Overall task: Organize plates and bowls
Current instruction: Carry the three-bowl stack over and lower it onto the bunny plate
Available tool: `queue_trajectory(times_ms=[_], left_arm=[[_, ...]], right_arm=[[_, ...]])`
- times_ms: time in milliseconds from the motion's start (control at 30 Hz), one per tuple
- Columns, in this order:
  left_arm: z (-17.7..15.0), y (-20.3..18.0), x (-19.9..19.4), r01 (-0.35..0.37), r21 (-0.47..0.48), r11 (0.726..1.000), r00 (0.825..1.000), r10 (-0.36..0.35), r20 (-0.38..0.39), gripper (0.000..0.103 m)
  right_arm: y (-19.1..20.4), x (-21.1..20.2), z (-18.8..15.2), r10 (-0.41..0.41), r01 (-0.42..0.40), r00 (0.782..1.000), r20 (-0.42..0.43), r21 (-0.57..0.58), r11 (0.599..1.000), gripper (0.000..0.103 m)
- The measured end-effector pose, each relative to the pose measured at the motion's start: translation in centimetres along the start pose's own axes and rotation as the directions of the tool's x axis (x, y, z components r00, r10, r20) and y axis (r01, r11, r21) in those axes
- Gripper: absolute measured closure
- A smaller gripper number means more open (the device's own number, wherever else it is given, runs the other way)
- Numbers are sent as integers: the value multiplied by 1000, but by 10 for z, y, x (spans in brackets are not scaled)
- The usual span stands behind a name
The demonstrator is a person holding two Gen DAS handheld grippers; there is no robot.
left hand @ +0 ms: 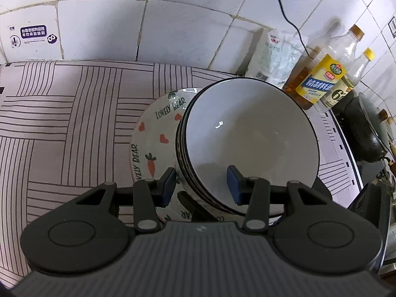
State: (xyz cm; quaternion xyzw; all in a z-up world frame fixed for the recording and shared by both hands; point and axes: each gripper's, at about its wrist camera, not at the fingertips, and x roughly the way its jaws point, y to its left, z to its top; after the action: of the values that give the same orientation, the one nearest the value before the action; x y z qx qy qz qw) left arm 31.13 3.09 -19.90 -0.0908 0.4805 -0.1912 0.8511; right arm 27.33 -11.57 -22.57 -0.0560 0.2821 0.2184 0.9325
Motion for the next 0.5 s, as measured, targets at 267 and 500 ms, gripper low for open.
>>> queue_trajectory(times_ms=[267,500], left_arm=[[4,4,5,-3,-8,1000,1000,3,-15,60],[5,3,8,-8,0,1000,1000,8,-11,60]], right_arm=[[3,14,10,-9,8,999,-53,-22,1000,3],[9,19,14,-34,32,998,-61,-39,999,3]])
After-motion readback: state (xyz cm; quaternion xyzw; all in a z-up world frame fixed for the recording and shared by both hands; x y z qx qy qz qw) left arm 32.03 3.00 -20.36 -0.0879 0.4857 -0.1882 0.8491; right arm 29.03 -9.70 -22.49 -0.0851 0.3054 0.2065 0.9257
